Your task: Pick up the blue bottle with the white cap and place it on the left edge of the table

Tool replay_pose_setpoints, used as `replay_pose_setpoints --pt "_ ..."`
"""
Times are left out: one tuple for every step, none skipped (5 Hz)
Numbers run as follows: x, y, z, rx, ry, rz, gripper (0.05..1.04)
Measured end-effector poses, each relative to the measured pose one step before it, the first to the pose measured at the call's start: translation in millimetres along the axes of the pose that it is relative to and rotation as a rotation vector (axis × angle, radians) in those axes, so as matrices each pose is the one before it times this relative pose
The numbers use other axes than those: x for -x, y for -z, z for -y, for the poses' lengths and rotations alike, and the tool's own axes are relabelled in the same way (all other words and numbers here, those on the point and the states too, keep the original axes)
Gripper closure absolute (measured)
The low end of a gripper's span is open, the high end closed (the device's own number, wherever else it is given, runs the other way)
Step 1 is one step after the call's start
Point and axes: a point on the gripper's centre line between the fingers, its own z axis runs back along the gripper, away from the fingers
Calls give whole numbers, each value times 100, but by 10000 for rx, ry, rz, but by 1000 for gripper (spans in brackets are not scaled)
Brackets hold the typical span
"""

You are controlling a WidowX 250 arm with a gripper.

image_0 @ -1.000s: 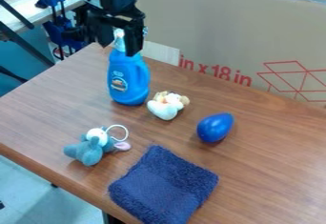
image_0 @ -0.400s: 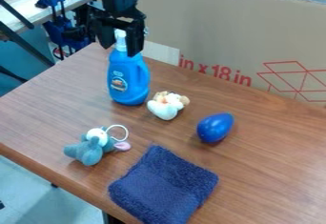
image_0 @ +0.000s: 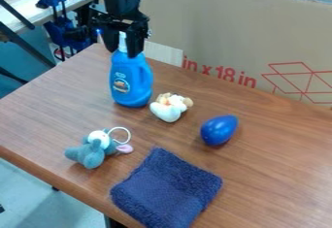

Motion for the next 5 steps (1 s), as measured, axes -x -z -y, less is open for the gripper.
replay_pose_setpoints --pt "241 180 -277 -17 -279 81 581" --pt "536 -136 -120 70 -268 158 583" --pt "379 -93 -76 129 -173 145 583" --pt "565 -1036 15 -60 -116 228 583" --pt "666 -3065 -291 -208 -166 774 583"
